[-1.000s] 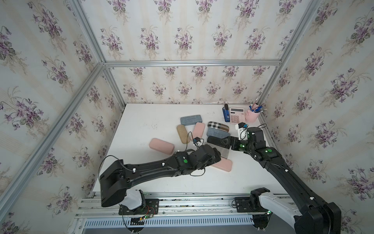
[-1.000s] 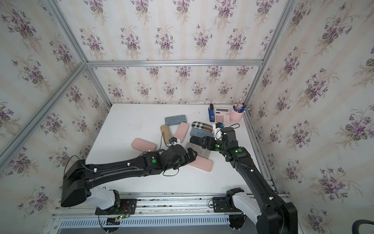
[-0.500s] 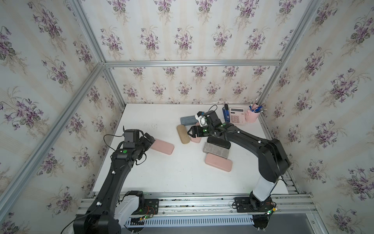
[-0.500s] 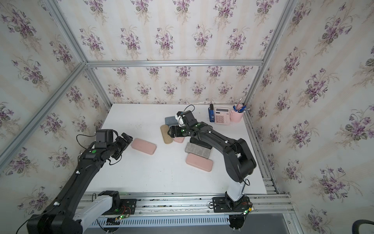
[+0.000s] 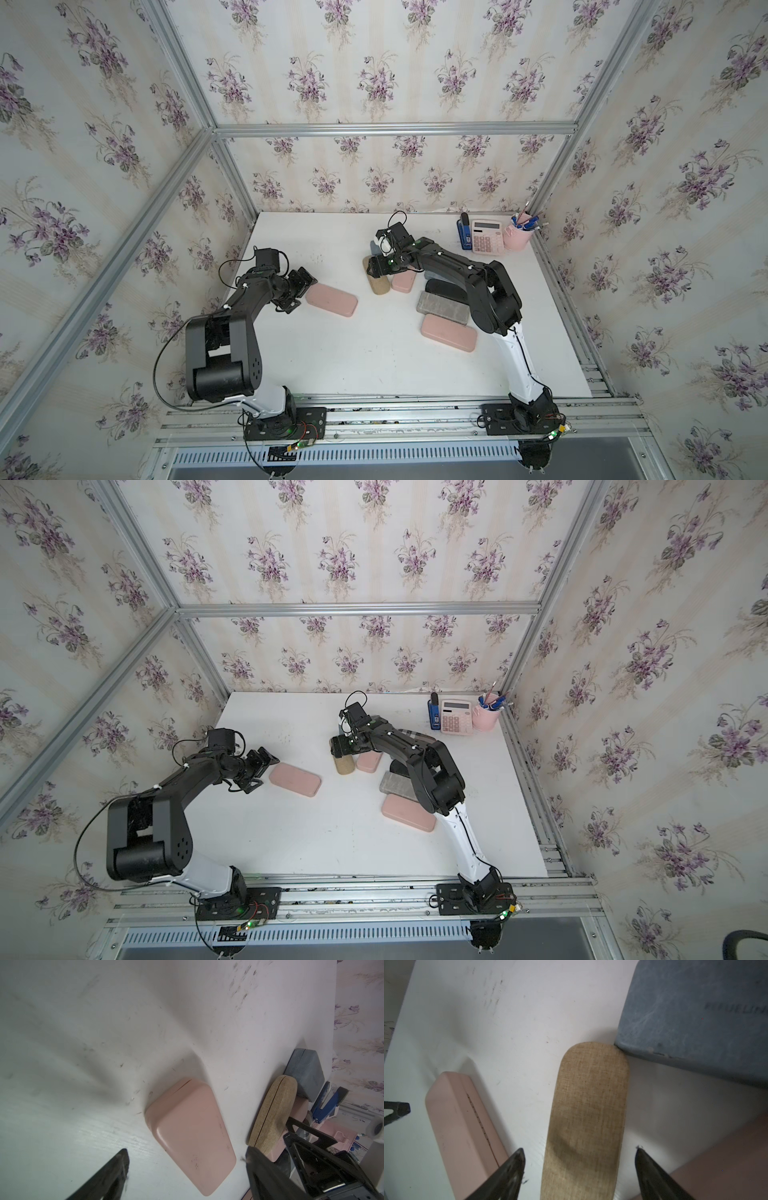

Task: Close the glasses case
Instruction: Move the glasses case to the center of the board.

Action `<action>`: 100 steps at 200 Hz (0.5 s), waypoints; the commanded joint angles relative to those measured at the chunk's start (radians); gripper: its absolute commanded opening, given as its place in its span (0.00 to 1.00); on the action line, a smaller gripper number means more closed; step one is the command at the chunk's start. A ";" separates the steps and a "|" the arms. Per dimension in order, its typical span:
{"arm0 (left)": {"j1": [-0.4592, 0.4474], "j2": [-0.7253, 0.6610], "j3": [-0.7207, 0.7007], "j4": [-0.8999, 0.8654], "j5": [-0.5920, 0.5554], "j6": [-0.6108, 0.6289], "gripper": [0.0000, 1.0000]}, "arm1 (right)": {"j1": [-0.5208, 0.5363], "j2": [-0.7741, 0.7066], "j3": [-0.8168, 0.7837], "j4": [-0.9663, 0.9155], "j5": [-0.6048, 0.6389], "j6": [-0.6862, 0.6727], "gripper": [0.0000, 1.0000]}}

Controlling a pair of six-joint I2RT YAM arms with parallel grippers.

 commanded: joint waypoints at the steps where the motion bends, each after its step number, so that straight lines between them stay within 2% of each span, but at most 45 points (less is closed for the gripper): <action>1: -0.001 0.051 0.038 0.009 0.019 0.059 0.87 | 0.005 0.017 0.010 -0.044 0.014 -0.033 0.83; 32: -0.020 0.081 0.007 0.043 0.024 0.064 0.85 | 0.012 0.030 0.003 -0.027 -0.022 -0.058 0.82; 64: -0.091 0.116 -0.013 0.075 0.041 0.065 0.82 | 0.020 0.059 0.009 -0.035 -0.026 -0.102 0.80; 100: -0.159 0.063 -0.101 0.137 0.043 0.012 0.80 | 0.028 0.051 0.003 -0.069 -0.033 -0.166 0.76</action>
